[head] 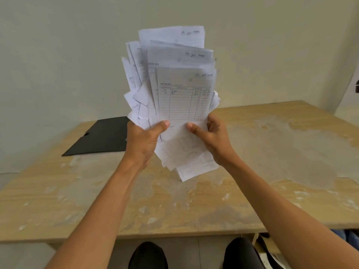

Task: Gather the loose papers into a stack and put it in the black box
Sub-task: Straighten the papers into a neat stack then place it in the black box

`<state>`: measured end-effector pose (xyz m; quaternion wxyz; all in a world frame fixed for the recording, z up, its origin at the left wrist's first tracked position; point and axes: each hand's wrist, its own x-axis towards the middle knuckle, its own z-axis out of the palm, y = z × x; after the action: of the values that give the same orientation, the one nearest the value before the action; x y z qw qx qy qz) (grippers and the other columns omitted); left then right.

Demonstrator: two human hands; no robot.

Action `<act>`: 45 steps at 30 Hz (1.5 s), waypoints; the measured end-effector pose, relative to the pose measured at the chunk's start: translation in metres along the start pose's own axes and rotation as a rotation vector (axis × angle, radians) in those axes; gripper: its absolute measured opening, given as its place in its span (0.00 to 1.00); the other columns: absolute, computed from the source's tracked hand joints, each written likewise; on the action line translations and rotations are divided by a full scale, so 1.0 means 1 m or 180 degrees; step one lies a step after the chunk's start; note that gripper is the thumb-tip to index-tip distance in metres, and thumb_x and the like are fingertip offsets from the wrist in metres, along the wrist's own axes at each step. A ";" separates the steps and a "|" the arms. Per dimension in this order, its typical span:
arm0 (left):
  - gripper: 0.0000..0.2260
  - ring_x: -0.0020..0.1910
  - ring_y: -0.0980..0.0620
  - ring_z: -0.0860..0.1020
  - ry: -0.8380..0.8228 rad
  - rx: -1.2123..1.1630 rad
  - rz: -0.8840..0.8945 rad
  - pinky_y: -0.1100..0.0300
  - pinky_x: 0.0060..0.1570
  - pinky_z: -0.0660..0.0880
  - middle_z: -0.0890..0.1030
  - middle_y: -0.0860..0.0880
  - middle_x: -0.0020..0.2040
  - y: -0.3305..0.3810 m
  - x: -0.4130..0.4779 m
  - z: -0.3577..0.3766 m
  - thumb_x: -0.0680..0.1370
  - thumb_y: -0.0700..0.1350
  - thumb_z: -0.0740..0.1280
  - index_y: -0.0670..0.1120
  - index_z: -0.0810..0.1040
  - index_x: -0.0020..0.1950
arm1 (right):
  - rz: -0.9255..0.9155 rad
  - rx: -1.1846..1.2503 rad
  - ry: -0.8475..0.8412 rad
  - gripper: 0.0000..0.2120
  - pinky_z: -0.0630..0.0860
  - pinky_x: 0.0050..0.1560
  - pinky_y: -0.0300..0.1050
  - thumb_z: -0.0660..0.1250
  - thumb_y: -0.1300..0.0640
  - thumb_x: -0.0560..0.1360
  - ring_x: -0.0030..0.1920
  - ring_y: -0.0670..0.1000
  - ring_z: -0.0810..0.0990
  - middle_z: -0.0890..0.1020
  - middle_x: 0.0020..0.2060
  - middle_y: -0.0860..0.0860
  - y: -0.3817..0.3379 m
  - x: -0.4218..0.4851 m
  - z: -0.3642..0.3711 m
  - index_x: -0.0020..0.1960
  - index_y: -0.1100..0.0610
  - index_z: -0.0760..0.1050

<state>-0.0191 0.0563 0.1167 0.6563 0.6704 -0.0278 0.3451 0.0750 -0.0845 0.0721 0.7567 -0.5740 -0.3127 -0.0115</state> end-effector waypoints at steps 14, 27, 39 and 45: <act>0.20 0.53 0.53 0.82 -0.0273 0.0045 -0.0133 0.59 0.50 0.79 0.84 0.51 0.53 -0.021 -0.004 0.008 0.72 0.31 0.71 0.52 0.78 0.56 | 0.0153 0.0214 0.0045 0.17 0.79 0.51 0.47 0.70 0.65 0.72 0.54 0.52 0.82 0.83 0.54 0.53 0.005 -0.007 -0.014 0.60 0.57 0.75; 0.18 0.53 0.51 0.83 -0.0357 0.0026 0.0041 0.55 0.52 0.80 0.84 0.48 0.53 -0.005 0.019 0.018 0.72 0.31 0.71 0.44 0.78 0.59 | -0.0099 0.0634 0.0120 0.17 0.79 0.53 0.49 0.68 0.68 0.73 0.57 0.56 0.81 0.81 0.57 0.56 -0.007 -0.002 -0.014 0.60 0.57 0.74; 0.23 0.56 0.53 0.81 -0.0621 0.0109 -0.0034 0.56 0.54 0.79 0.83 0.51 0.55 -0.030 0.004 0.016 0.70 0.31 0.73 0.51 0.77 0.59 | 0.0179 0.0533 0.0002 0.24 0.78 0.55 0.51 0.69 0.69 0.72 0.58 0.56 0.80 0.79 0.60 0.57 0.013 -0.017 -0.028 0.66 0.60 0.69; 0.19 0.55 0.54 0.82 -0.0675 0.0241 -0.0503 0.56 0.55 0.79 0.84 0.52 0.54 -0.048 -0.003 0.010 0.71 0.35 0.73 0.47 0.78 0.60 | 0.0299 0.0447 0.0003 0.24 0.79 0.51 0.47 0.70 0.68 0.71 0.57 0.55 0.80 0.80 0.59 0.57 0.018 -0.021 -0.035 0.65 0.60 0.69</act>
<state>0.0063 0.0524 0.0746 0.6490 0.7276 -0.0311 0.2203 0.0811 -0.1165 0.0416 0.7949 -0.5336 -0.2851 0.0457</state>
